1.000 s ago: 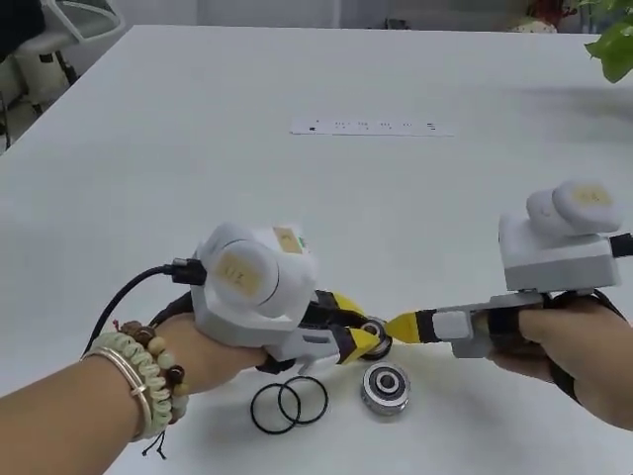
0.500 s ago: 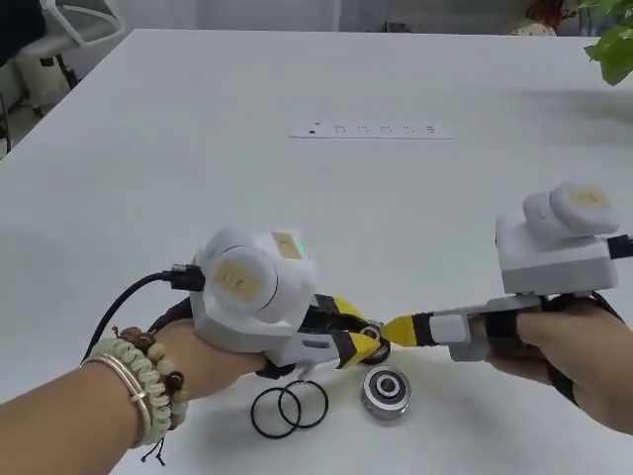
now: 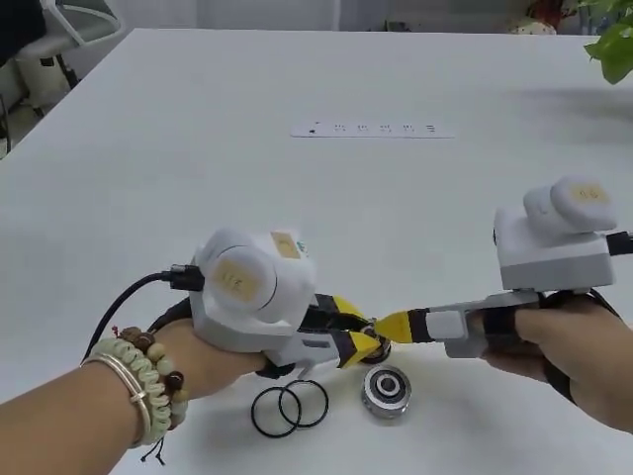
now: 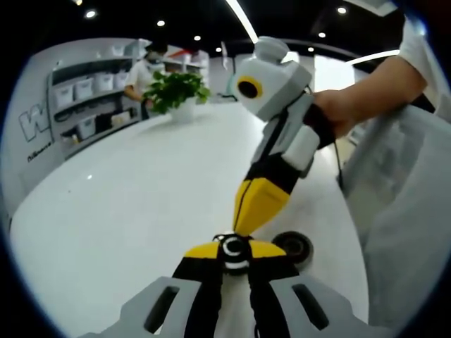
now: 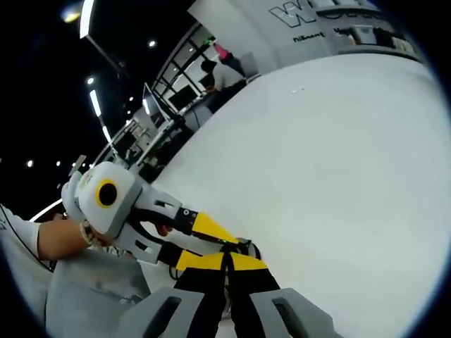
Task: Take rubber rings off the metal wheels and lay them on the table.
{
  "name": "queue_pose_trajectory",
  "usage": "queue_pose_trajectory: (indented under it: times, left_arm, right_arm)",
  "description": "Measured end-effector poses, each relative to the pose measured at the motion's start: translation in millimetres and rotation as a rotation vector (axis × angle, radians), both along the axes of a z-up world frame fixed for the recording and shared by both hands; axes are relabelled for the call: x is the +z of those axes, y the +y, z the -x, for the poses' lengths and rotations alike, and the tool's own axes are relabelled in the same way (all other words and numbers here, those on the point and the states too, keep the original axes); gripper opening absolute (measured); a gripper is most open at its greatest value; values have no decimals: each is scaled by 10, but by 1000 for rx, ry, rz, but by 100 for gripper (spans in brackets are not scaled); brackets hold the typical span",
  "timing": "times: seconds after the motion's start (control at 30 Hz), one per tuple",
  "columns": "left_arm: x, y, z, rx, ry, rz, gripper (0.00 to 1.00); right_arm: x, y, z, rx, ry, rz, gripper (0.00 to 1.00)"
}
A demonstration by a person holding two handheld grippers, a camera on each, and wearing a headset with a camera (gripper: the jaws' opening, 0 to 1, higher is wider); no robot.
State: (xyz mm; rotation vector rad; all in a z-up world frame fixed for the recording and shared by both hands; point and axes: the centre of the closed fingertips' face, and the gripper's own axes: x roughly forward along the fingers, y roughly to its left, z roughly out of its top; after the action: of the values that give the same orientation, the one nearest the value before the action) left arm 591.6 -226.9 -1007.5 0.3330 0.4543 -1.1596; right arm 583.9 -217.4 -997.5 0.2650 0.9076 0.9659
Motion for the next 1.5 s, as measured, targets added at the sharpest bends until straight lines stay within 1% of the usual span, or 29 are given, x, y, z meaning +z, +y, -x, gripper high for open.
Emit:
queue_pose_trajectory:
  times: [0.03,0.1,0.13,0.17,0.2,0.23,0.27,0.3,0.33,0.37,0.4,0.53,0.67,0.8,0.87,0.9,1.0,1.07,1.1,1.13,1.17,1.27,1.3,1.33,1.37,1.4,1.43,1.5]
  left_arm:
    - [0,0,0,0,0,1,14]
    - [0,0,1,0,0,2,14]
    - [0,0,2,1,0,2,14]
    - [1,-1,3,1,0,2,14]
    - [1,-1,3,2,0,2,14]
    - [1,-2,3,3,1,2,14]
    - [1,-2,3,3,1,2,14]
    - [1,-2,2,5,1,3,14]
    - [1,-3,1,4,0,3,14]
    - [1,-3,2,4,-1,2,14]
    - [1,-3,2,3,-2,1,14]
    - [3,-7,3,9,-2,-5,14]
    - [3,-13,6,3,-12,-17,14]
    - [5,-19,-4,11,7,-34,14]
    - [6,-16,2,-1,-6,-42,14]
    - [9,-15,4,-1,-7,-42,14]
    - [32,-15,26,-20,-6,-51,16]
    - [59,-22,38,-31,-12,-52,17]
    - [82,-32,58,-53,-22,-51,18]
    - [100,-40,78,-68,-21,-45,19]
    - [127,-38,95,-76,-13,-39,21]
    - [203,-25,83,-81,-15,-34,26]
    - [253,-19,71,-81,-9,-30,28]
    - [295,-18,68,-77,6,-21,30]
    - [383,-19,56,-70,14,-1,32]
    - [444,-19,47,-66,14,13,35]
    - [541,-10,38,-64,5,30,37]
    - [632,19,44,-68,-6,32,40]
  right_arm:
    - [0,5,2,4,-6,4,0]
    - [3,14,18,13,-2,0,0]
    - [1,4,8,15,-13,4,0]
    - [0,-6,3,13,-9,2,0]
    - [25,-2,1,8,1,-25,0]
    - [114,51,-14,-12,10,-93,0]
    - [157,51,-26,-29,33,-114,0]
    - [74,-8,-41,-6,-8,-41,0]
    - [72,0,-55,8,-48,-29,0]
    - [75,17,-35,1,-19,-42,0]
    - [69,17,-35,-2,-15,-41,0]
    - [42,-6,-47,-13,-15,-31,0]
    - [19,-33,-63,-23,-15,-15,0]
    - [-4,-39,-58,-25,-10,-4,0]
    - [-39,-58,-55,-23,-11,21,0]
    - [-50,-65,-56,-23,-12,28,0]
    - [-36,-74,-62,-28,-12,25,0]
    - [-17,-82,-74,-36,-16,22,0]
    - [-2,-88,-81,-42,-16,17,0]
    - [11,-94,-89,-49,-15,10,0]
    - [20,-104,-95,-57,-10,3,0]
    - [39,-131,-113,-72,-12,-1,0]
    - [57,-143,-125,-80,-11,-9,0]
    - [72,-150,-133,-87,-11,-15,0]
    - [89,-158,-143,-94,-12,-21,0]
    - [100,-170,-155,-99,-15,-23,0]
    - [120,-179,-167,-105,-18,-28,0]
    - [154,-187,-183,-114,-21,-40,0]
